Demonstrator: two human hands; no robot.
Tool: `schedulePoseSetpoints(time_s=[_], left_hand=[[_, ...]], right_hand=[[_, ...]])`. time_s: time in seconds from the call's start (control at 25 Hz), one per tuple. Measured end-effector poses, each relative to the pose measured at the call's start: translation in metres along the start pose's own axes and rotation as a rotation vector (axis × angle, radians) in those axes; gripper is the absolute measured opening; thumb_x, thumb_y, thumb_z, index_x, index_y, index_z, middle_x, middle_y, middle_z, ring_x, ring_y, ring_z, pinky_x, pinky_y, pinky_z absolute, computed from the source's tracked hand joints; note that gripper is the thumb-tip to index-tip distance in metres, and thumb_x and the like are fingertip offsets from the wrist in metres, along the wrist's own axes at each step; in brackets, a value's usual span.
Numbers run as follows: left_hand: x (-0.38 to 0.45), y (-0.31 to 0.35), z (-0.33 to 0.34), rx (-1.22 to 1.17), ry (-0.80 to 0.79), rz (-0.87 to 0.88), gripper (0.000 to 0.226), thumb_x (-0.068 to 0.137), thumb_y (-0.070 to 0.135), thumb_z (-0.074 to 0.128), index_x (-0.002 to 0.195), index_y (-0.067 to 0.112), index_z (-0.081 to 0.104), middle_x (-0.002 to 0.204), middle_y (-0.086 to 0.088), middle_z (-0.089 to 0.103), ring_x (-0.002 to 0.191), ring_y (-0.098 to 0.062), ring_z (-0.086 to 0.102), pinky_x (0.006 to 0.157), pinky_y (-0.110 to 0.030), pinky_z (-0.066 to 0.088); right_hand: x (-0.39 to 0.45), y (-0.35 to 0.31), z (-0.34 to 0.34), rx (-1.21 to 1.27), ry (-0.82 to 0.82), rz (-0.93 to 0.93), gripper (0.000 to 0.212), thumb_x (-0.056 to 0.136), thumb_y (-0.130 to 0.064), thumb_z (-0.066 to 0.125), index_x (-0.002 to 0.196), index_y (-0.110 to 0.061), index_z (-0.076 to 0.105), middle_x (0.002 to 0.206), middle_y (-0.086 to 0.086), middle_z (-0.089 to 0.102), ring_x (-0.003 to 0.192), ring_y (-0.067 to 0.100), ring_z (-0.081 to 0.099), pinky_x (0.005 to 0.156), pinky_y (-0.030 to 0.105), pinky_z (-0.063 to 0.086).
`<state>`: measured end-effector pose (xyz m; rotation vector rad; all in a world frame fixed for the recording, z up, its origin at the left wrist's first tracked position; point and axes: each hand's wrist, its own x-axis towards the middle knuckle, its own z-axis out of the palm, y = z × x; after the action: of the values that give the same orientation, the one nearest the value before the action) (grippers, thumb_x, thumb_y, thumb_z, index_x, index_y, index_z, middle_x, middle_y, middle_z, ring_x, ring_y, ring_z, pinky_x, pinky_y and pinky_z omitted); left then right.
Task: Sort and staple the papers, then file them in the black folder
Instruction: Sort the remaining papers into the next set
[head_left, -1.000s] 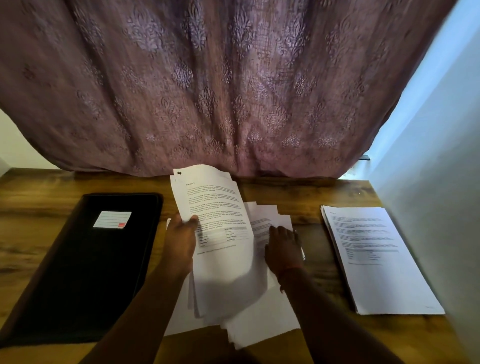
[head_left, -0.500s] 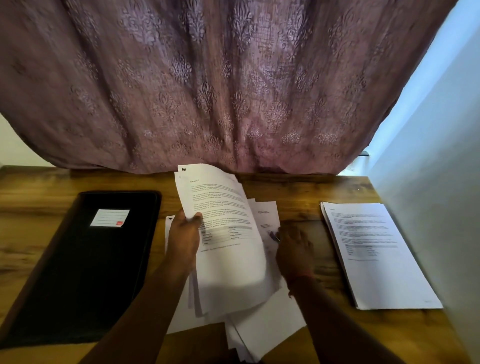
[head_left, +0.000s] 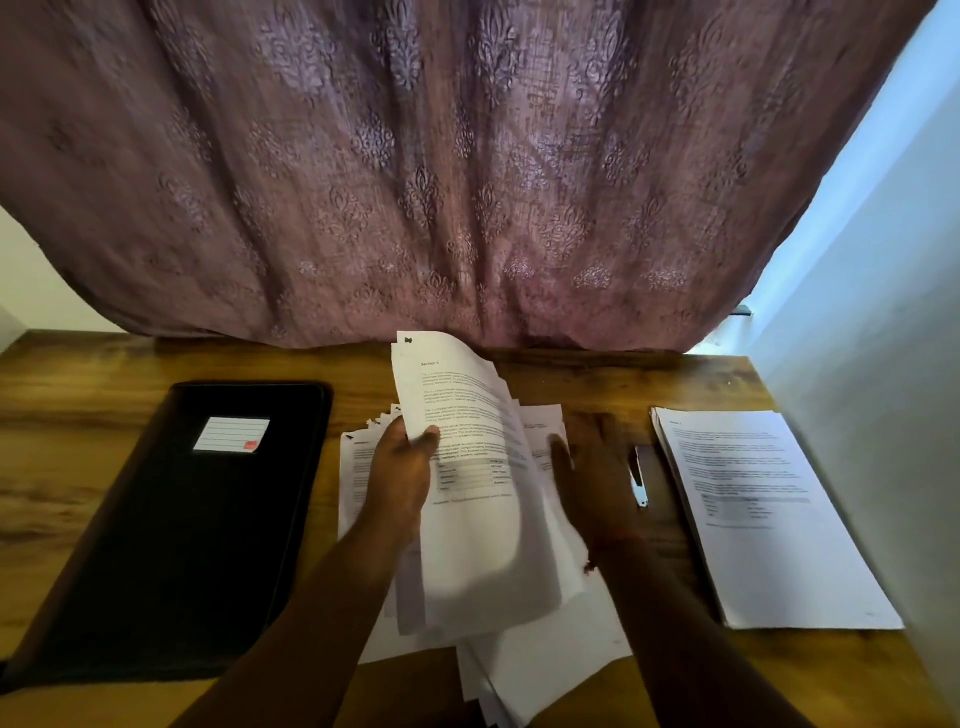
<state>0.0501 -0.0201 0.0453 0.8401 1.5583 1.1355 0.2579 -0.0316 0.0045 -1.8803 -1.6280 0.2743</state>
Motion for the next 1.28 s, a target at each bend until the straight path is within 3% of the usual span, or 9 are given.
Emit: schedulePoseSetpoints(time_s=[0.2,0.36,0.56,0.72,0.84,0.96,1.08,1.2,1.28], left_hand=[[-0.010,0.010,0.016,-0.287,-0.309,-0.172,0.022,0.100,0.022,0.054,0.120,0.021,0.064,0.112,-0.003,0.073,0.108,-0.031,0.067,0.098,-0.051,0.052],[-0.016,0.002,0.013,-0.342,-0.457,-0.340,0.033,0.098,0.038,0.053,0.125,0.022,0.063,0.117,-0.005,0.072,0.112,-0.027,0.065,0.099,-0.046,0.052],[-0.015,-0.028,0.007,-0.183,-0.530,-0.352,0.030,0.100,0.045,0.047,0.117,0.029,0.065,0.119,0.001,0.071,0.114,-0.021,0.063,0.102,-0.045,0.049],[-0.002,-0.061,0.000,0.453,-0.210,-0.070,0.018,0.098,0.033,0.053,0.102,0.023,0.067,0.112,0.003,0.068,0.095,-0.010,0.062,0.078,-0.021,0.051],[0.011,-0.077,-0.017,0.507,0.077,-0.003,0.014,0.091,0.020,0.063,0.103,0.015,0.067,0.110,0.004,0.067,0.087,-0.012,0.064,0.056,-0.010,0.046],[0.015,-0.089,-0.020,0.404,0.036,-0.095,0.029,0.088,0.021,0.067,0.114,0.016,0.055,0.109,0.002,0.065,0.093,-0.017,0.065,0.063,-0.020,0.052],[0.014,-0.106,-0.016,0.473,-0.021,-0.005,0.031,0.085,0.023,0.069,0.113,0.020,0.056,0.111,0.002,0.064,0.096,-0.016,0.064,0.066,-0.019,0.056],[0.014,-0.112,-0.016,0.857,0.066,0.119,0.026,0.086,0.034,0.062,0.110,0.025,0.064,0.119,-0.002,0.053,0.114,-0.024,0.051,0.091,-0.024,0.042],[0.011,-0.111,-0.017,1.038,0.077,0.221,0.026,0.091,0.034,0.060,0.114,0.021,0.064,0.123,-0.007,0.047,0.119,-0.025,0.044,0.094,-0.028,0.041]], right_hand=[[-0.023,-0.083,0.001,0.053,-0.123,-0.285,0.059,0.086,-0.055,0.047,0.134,-0.021,0.044,0.131,-0.001,0.045,0.115,0.017,0.044,0.092,0.026,0.045],[-0.028,-0.067,0.020,0.163,-0.315,-0.107,0.071,0.078,-0.039,0.072,0.136,-0.017,0.038,0.127,0.001,0.043,0.109,0.019,0.047,0.093,0.032,0.049],[-0.029,-0.057,0.042,0.378,-0.387,0.184,0.042,0.087,-0.020,0.069,0.122,-0.027,0.047,0.118,-0.005,0.055,0.108,0.018,0.060,0.092,0.044,0.055],[-0.030,-0.036,0.045,0.358,-0.389,0.318,0.025,0.089,-0.024,0.066,0.110,-0.026,0.053,0.102,-0.007,0.064,0.096,0.015,0.064,0.086,0.045,0.058],[-0.030,-0.031,0.044,0.396,-0.389,0.328,0.023,0.091,-0.018,0.063,0.110,-0.024,0.052,0.098,-0.005,0.063,0.092,0.016,0.065,0.083,0.045,0.058],[-0.031,-0.035,0.045,0.433,-0.382,0.317,0.025,0.091,-0.013,0.062,0.111,-0.023,0.050,0.099,-0.006,0.061,0.094,0.017,0.063,0.084,0.044,0.058],[-0.032,-0.036,0.048,0.425,-0.374,0.316,0.029,0.090,-0.011,0.062,0.113,-0.024,0.049,0.101,-0.005,0.061,0.098,0.019,0.064,0.084,0.044,0.058],[-0.031,-0.035,0.046,0.434,-0.372,0.328,0.032,0.090,-0.008,0.061,0.115,-0.024,0.049,0.104,-0.003,0.061,0.102,0.021,0.063,0.086,0.045,0.057],[-0.031,-0.035,0.045,0.434,-0.374,0.329,0.035,0.090,-0.007,0.060,0.118,-0.024,0.048,0.108,-0.002,0.061,0.106,0.023,0.063,0.087,0.045,0.057]])
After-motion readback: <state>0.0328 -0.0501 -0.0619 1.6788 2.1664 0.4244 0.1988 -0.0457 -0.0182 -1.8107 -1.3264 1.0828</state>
